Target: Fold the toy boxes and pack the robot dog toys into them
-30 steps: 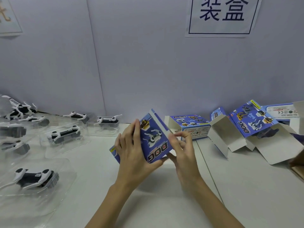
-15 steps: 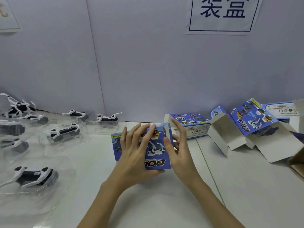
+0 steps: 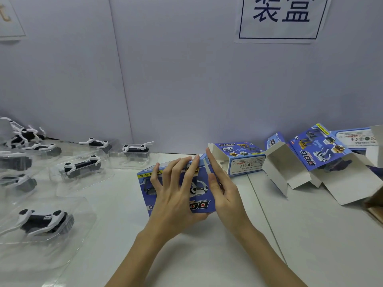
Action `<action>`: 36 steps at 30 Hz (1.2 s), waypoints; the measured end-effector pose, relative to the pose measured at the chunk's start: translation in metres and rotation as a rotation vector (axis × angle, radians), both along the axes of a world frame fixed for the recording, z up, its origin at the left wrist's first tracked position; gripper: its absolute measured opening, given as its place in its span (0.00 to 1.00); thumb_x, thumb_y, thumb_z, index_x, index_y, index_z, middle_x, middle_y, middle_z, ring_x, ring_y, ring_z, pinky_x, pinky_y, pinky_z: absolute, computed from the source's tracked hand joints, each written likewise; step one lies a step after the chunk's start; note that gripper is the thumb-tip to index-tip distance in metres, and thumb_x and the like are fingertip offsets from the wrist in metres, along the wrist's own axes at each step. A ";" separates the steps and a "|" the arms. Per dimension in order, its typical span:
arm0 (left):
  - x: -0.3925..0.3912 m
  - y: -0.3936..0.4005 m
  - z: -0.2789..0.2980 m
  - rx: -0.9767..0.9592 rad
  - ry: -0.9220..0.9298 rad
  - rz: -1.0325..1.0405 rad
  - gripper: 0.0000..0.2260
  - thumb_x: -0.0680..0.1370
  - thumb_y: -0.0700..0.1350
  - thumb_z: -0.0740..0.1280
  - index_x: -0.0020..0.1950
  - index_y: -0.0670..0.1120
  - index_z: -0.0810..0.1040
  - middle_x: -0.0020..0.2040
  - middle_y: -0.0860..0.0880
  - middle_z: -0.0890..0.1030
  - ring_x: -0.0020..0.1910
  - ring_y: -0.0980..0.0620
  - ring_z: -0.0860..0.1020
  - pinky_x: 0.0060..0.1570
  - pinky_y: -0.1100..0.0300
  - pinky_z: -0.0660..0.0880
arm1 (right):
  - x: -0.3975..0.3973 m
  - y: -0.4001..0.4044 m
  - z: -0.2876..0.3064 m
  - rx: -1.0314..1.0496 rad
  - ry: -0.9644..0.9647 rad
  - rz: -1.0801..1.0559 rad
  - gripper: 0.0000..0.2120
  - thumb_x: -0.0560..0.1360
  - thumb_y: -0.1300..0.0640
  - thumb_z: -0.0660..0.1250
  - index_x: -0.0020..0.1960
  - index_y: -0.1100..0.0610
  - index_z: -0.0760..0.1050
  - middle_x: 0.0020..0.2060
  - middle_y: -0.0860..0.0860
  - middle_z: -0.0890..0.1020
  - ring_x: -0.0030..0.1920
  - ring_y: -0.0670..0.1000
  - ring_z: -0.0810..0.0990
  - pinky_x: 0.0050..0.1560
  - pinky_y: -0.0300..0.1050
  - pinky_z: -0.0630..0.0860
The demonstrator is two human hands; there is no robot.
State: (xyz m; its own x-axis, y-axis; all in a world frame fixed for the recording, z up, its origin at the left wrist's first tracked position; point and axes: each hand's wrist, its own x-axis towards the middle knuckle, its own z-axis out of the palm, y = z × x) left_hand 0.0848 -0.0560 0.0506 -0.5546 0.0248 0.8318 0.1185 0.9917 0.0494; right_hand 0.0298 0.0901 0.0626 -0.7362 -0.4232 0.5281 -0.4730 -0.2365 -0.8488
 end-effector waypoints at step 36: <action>0.011 0.000 0.013 0.055 0.144 -0.078 0.37 0.70 0.72 0.71 0.76 0.63 0.68 0.78 0.43 0.66 0.76 0.43 0.64 0.70 0.39 0.62 | 0.008 0.015 0.021 -0.042 0.000 0.034 0.18 0.82 0.53 0.65 0.71 0.50 0.73 0.68 0.47 0.80 0.68 0.56 0.80 0.52 0.59 0.86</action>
State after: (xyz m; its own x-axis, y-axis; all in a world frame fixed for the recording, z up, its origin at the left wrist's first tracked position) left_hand 0.0955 -0.0557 0.0634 -0.4280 0.0155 0.9036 0.2046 0.9756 0.0802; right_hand 0.0377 0.1054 0.0836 -0.7218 -0.4255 0.5458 -0.4641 -0.2875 -0.8378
